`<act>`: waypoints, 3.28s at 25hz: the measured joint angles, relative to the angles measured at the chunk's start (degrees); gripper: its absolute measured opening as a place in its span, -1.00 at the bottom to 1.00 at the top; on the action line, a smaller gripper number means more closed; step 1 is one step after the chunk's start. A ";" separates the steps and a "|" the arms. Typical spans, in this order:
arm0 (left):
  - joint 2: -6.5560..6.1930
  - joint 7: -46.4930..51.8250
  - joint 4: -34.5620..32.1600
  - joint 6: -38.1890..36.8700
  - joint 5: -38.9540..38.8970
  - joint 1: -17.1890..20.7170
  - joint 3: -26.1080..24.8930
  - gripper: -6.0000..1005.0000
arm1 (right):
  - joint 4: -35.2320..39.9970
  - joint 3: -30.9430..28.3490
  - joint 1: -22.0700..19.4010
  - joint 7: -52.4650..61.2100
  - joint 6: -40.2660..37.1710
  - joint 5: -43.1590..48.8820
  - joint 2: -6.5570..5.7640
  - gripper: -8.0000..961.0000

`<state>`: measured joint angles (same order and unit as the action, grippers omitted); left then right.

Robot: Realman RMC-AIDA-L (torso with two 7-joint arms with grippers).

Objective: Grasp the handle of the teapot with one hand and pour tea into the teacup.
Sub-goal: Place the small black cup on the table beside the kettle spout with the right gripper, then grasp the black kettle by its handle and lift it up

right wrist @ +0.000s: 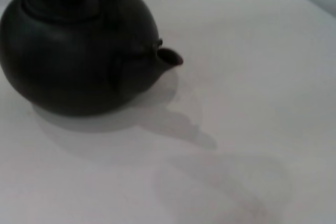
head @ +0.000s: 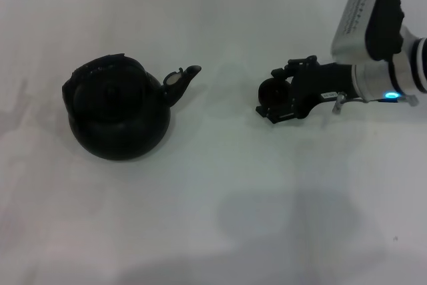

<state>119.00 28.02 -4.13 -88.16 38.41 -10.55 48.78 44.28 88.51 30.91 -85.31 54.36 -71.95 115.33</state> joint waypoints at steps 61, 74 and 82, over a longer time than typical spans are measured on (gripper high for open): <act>0.47 34.55 -56.30 32.17 9.33 27.25 42.84 0.66 | -3.06 -32.08 -6.64 -17.23 3.45 -8.58 -0.55 0.81; 0.21 34.83 -55.83 35.72 6.27 25.97 44.43 0.38 | -3.06 -32.08 -6.60 -17.86 2.84 -8.62 -0.46 0.81; 0.17 36.37 -55.47 37.54 5.54 25.31 44.57 -0.02 | -3.06 -32.07 -6.56 -17.95 1.74 -8.61 -0.46 0.80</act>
<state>119.17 64.38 -59.60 -50.62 43.95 14.76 93.35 41.22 56.43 24.35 -103.26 56.10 -80.55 114.88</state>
